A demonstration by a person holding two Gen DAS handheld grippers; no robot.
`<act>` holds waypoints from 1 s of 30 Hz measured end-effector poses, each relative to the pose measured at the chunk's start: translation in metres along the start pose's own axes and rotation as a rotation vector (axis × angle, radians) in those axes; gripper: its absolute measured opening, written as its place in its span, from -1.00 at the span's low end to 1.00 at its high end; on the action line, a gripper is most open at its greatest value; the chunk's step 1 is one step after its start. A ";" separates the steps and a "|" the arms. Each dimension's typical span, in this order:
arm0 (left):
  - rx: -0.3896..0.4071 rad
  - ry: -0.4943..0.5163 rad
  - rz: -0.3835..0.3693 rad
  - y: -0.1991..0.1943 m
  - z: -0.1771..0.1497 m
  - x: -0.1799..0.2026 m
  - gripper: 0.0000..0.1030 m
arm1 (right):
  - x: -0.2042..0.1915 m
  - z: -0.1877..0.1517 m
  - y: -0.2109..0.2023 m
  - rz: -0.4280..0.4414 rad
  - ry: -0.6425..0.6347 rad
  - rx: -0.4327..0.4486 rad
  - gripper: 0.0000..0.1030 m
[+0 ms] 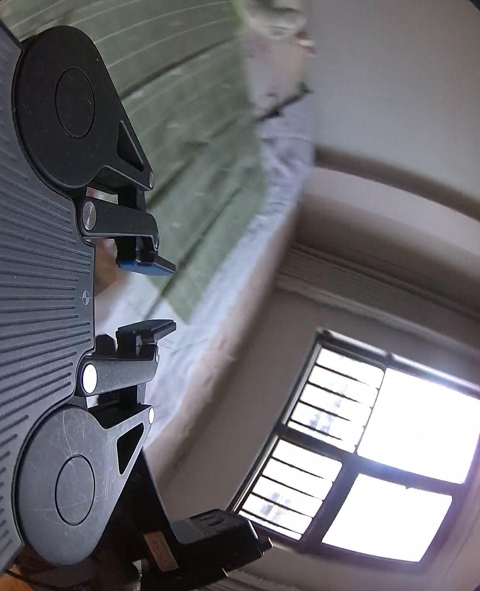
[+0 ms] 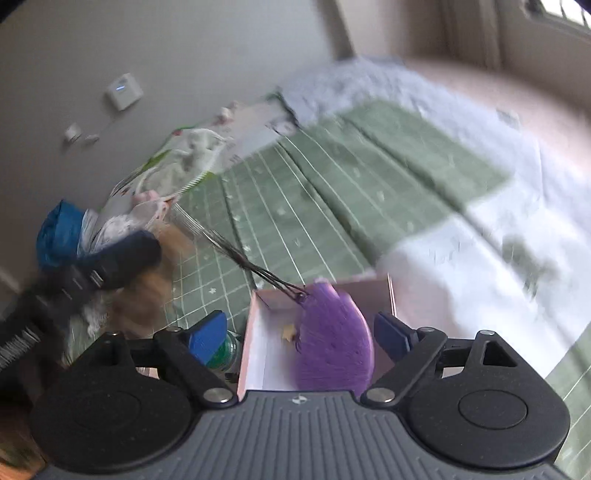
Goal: Organize soft objects
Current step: 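Drop the sponge into the pink box with right gripper while left drops the clip, then grasp the orange flower stem with left gripper while right approaches the white tissue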
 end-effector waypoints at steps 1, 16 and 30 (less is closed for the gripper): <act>-0.011 -0.007 -0.028 0.004 -0.006 -0.003 -0.45 | 0.006 -0.003 0.009 0.012 0.020 -0.013 0.69; -0.272 -0.069 0.096 -0.065 -0.121 -0.093 -0.46 | -0.013 -0.071 0.058 -0.192 -0.218 -0.095 0.69; -0.353 -0.194 0.263 -0.116 -0.248 -0.171 -0.45 | -0.153 -0.203 0.164 -0.064 -0.716 -0.435 0.69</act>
Point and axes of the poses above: each gripper's, at about its wrist camera, not at the fingertips, and y roughly the way its jaws point, x to its right, z to its top, the point moved 7 cm from there along y, roughly the way its jaws point, and after that the axes turned 8 degrees about -x, right-handed, at the moved point
